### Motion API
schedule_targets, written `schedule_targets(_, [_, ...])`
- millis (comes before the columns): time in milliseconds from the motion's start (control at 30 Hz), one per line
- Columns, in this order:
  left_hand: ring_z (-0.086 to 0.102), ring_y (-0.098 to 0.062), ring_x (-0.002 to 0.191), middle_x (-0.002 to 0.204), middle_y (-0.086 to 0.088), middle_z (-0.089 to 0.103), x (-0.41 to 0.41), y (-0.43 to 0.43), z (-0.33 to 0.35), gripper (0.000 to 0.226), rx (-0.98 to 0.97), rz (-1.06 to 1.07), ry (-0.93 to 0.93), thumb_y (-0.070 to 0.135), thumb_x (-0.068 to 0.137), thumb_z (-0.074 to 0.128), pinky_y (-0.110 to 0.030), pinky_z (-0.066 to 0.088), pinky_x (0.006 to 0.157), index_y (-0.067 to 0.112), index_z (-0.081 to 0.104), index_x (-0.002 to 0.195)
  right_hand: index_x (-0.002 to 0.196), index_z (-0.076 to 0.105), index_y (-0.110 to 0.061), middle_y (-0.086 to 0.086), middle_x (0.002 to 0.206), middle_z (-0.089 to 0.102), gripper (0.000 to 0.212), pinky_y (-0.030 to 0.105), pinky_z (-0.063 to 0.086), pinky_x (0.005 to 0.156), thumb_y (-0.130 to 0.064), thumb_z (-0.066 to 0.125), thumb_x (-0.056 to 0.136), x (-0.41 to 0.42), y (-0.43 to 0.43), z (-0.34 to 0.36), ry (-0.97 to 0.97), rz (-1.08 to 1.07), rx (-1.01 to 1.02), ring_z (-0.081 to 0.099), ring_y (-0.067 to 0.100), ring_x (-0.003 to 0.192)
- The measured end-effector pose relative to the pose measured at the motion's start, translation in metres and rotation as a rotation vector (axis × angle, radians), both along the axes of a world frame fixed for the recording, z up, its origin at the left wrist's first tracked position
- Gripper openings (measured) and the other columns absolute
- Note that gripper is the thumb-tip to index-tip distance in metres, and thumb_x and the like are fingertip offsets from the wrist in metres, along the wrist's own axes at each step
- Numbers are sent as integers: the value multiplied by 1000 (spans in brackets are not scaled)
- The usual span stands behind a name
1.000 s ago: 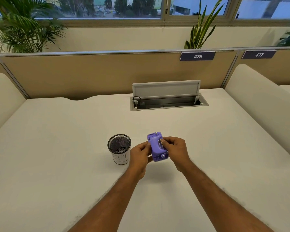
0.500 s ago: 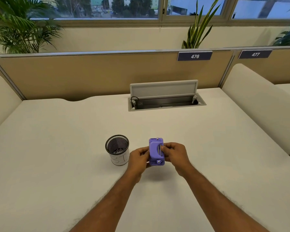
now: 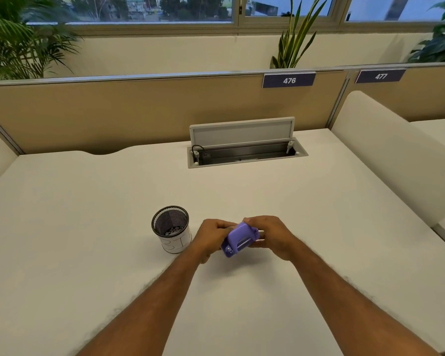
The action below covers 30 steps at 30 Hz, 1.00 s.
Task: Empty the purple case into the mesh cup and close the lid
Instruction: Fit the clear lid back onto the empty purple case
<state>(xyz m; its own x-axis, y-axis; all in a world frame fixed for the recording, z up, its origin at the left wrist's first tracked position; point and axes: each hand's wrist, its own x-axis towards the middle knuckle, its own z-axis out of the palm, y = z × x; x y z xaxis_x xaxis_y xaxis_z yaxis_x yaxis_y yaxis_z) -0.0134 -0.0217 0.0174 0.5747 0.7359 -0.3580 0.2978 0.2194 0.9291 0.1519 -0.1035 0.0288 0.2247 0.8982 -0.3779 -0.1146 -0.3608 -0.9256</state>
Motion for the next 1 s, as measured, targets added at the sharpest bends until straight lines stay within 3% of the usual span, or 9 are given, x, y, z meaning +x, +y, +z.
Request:
schedule_targets(167, [70,-14,71,77,0,76,13,6,-1,8,99,-22,81,16,78,72,-24,55,62,19,77,74,91,74,-6,13,89,72,17,33,58,62,-18,63,87,10,-5,-9,10,-91,-31,71,23,75])
schedule_targets(300, [70,-15,72,79,-2,76,24,8,-5,6,77,-6,50,20,77,73,-22,54,60,16,78,79,89,75,-5,15,90,72,17,36,59,67,-17,63,85,19,-9,-15,34,-151,-33,69,28,79])
schedule_targets(433, [70,-18,76,83,-1,76,36,8,-12,23,-73,102,34,38,84,67,-23,55,58,17,74,85,96,70,4,19,94,69,22,40,60,72,-14,61,88,27,-12,-26,138,-338,-35,66,29,79])
schedule_targets(533, [70,-23,82,95,-12,74,48,12,-19,18,-190,158,4,30,87,64,-29,60,69,14,73,86,104,66,10,22,100,68,24,46,56,84,-7,61,88,35,-14,-36,245,-506,-63,64,33,85])
schedule_targets(633, [71,-27,94,101,-14,74,64,13,-24,15,-191,140,-43,22,84,66,-34,59,82,10,75,86,99,68,8,19,94,68,19,40,57,76,-3,60,86,42,-15,-42,233,-580,-33,64,30,80])
schedule_targets(700, [70,-27,96,100,-14,74,76,13,-24,18,-142,117,-48,25,84,66,-37,57,88,10,76,85,95,71,4,16,91,68,16,35,57,70,-2,59,86,44,-15,-44,204,-592,-16,64,27,78])
schedule_targets(767, [70,-24,89,97,-14,74,90,18,-24,16,-29,59,-8,25,84,67,-39,57,89,12,76,83,87,73,-2,15,89,68,14,38,56,76,-3,59,84,50,-13,-46,186,-618,-19,64,25,77])
schedule_targets(900, [54,-20,72,79,-12,65,117,32,-25,22,179,-58,108,25,82,66,-36,51,75,4,73,80,87,72,-6,10,80,72,22,37,58,72,-21,57,92,63,-10,-48,198,-641,-30,67,23,71])
schedule_targets(1000, [62,-20,77,88,-9,73,134,39,-22,21,252,-96,161,26,82,68,-34,50,77,8,76,90,84,69,0,16,84,66,27,44,55,75,-25,60,90,71,-10,-50,-69,-565,-35,60,23,72])
